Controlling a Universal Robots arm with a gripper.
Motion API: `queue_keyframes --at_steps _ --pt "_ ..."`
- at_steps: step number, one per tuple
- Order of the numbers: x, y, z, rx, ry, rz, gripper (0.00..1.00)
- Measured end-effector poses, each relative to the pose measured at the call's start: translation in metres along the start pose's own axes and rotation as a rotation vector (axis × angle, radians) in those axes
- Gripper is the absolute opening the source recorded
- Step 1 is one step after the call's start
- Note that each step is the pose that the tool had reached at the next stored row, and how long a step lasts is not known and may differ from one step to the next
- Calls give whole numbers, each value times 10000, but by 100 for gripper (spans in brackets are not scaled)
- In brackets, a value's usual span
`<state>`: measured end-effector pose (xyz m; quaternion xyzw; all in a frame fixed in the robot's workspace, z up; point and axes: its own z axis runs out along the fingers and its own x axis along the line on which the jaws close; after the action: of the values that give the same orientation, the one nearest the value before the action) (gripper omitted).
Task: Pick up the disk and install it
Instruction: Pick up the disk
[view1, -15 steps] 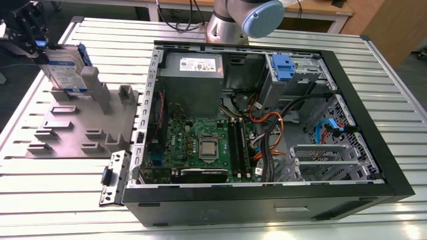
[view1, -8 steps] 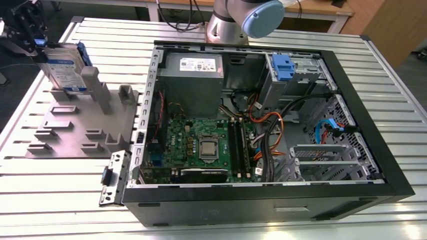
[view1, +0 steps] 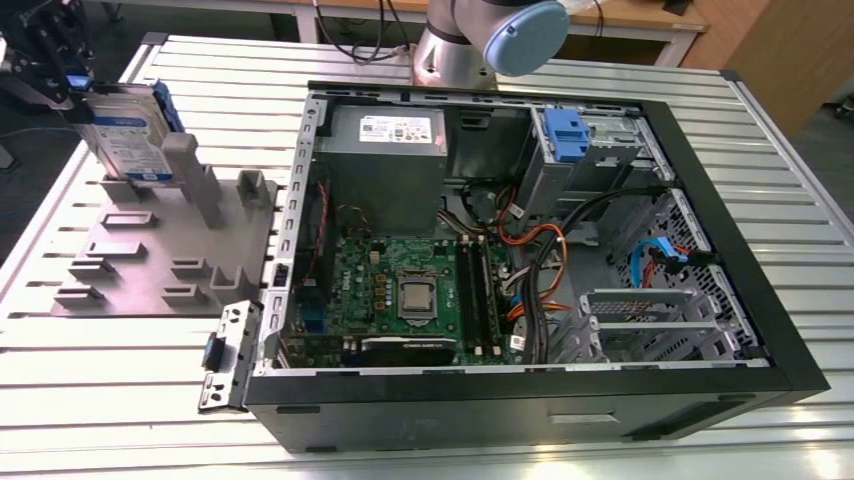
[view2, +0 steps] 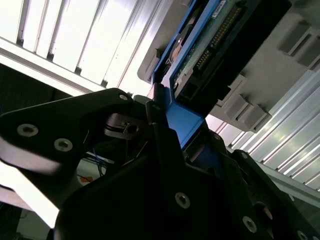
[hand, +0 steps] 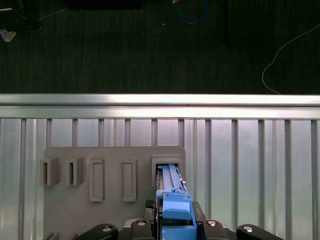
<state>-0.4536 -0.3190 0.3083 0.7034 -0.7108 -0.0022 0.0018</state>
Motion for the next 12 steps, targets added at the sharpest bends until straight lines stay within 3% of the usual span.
queue_keyframes --at_steps 12 --pt "0 0 -31 1 15 0 36"
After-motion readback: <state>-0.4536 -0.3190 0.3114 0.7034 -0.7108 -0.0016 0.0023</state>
